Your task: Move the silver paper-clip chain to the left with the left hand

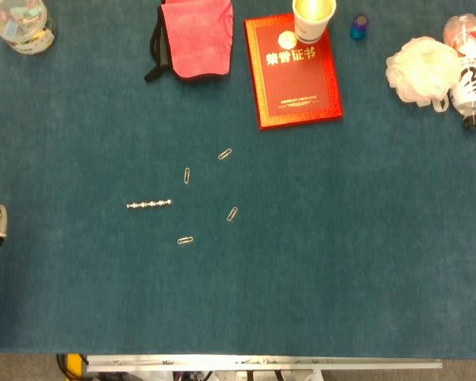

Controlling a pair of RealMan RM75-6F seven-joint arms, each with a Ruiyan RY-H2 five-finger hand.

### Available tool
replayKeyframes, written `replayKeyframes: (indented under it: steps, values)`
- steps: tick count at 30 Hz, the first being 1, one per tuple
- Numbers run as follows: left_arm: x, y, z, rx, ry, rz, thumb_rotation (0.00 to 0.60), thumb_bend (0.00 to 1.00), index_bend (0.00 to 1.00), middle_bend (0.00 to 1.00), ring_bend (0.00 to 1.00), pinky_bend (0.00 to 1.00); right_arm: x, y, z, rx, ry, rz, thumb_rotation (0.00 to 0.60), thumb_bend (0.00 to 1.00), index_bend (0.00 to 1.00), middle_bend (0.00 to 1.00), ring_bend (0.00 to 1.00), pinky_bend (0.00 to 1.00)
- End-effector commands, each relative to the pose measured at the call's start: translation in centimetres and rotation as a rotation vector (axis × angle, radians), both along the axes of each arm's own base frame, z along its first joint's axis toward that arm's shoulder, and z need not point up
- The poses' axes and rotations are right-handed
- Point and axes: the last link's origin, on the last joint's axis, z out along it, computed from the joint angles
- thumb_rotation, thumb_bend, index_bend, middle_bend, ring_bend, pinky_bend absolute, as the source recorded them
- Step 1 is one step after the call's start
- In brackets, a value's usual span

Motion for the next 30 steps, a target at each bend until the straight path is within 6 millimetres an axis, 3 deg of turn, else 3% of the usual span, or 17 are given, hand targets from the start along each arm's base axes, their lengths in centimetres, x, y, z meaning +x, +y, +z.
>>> replayKeyframes:
  steps: [1,11,17,22,30]
  values:
    - [0.0,-0.1,0.0,0.002,0.000,0.000,0.600,0.69,0.75,0.56,0.41,0.53,0.1,0.0,0.0,0.004,0.000,0.005,0.600,0.97,0.49,0.42,0.36,0.44]
    - [0.2,-0.2,-0.5,-0.011,0.010,-0.020,0.600,0.66,0.73,0.56,0.41,0.53,-0.3,-0.1,0.6,-0.004,-0.028,-0.010,0.600,0.97,0.49,0.42,0.36,0.44]
    - [0.9,-0.6,-1.1,-0.048,-0.031,-0.041,0.600,0.38,0.64,0.52,0.39,0.46,-0.5,0.0,0.9,-0.016,-0.035,-0.018,0.600,0.97,0.49,0.42,0.36,0.44]
    - [1.8,-0.6,-2.0,-0.120,-0.012,-0.042,0.600,0.18,0.59,0.42,0.30,0.35,-0.5,0.4,1.5,-0.038,-0.048,-0.012,0.600,0.97,0.49,0.42,0.36,0.44]
    - [3.9,0.9,-4.2,-0.248,0.064,-0.018,0.600,0.15,0.54,0.26,0.17,0.22,-0.8,0.8,2.6,-0.067,-0.077,-0.010,0.600,0.97,0.49,0.42,0.36,0.44]
